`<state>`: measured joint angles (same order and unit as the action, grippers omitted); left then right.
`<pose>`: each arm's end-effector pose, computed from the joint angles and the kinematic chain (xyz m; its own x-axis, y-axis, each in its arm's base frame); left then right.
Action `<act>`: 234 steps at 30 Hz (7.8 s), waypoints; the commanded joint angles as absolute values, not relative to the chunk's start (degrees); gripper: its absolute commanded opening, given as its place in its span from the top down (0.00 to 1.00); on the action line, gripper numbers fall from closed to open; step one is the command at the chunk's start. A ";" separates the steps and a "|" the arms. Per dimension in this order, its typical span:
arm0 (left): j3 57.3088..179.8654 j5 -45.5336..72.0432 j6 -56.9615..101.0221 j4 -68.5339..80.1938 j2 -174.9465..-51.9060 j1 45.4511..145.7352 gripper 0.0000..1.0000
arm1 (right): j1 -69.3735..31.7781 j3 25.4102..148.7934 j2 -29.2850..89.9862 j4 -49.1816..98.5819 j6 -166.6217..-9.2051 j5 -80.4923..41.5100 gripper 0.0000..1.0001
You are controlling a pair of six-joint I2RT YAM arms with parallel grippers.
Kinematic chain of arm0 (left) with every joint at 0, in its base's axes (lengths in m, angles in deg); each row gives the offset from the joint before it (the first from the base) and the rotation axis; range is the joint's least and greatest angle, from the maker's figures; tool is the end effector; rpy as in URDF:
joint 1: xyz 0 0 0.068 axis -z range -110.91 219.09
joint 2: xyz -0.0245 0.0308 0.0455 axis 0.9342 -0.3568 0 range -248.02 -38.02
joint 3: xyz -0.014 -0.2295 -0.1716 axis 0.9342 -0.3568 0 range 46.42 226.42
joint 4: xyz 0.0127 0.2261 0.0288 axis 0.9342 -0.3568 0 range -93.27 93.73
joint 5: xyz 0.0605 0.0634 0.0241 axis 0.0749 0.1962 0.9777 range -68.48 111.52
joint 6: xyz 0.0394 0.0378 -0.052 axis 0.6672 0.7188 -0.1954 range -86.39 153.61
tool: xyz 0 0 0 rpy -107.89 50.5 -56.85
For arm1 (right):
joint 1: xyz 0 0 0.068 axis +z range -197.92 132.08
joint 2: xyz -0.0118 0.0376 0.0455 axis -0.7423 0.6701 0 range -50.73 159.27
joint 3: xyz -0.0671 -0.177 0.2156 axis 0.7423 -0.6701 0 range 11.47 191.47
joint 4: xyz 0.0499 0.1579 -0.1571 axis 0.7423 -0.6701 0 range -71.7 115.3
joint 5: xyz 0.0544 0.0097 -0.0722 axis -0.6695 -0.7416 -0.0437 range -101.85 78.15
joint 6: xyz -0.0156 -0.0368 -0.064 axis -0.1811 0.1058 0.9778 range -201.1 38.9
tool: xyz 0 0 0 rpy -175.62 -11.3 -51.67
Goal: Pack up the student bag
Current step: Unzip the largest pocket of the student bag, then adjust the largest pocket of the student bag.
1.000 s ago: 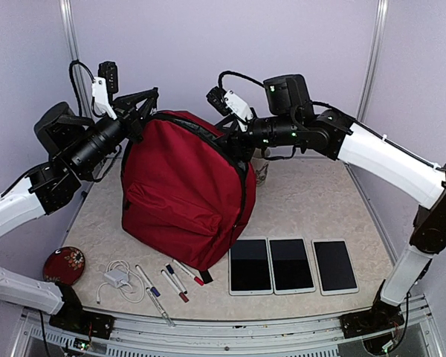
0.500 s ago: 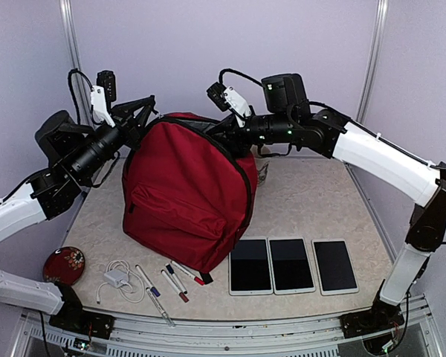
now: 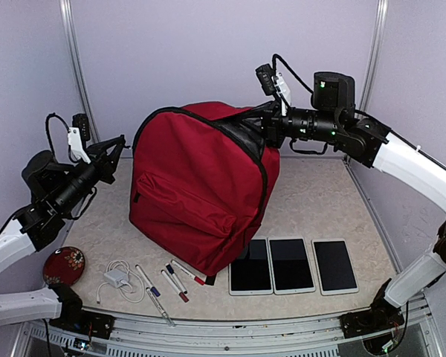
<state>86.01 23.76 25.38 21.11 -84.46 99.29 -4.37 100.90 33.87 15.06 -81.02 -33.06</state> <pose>0.1552 -0.0874 0.3751 0.0893 -0.2174 -0.9720 0.4871 0.8608 -0.1478 0.2232 0.2441 0.4555 -0.0671 -0.0655 -0.9956 -0.9035 0.4272 0.0327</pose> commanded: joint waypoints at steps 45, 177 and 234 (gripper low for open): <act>95.84 54.51 4.03 -1.23 -88.67 126.00 0.01 | 4.39 128.49 54.70 34.17 -89.05 3.15 1.00; 133.87 19.20 55.18 -20.00 -130.50 104.40 1.00 | -4.50 81.09 40.96 32.54 -89.97 -29.18 0.07; 83.17 56.24 53.88 33.61 -112.83 122.84 0.04 | 2.98 103.86 62.13 44.55 -128.33 -31.69 1.00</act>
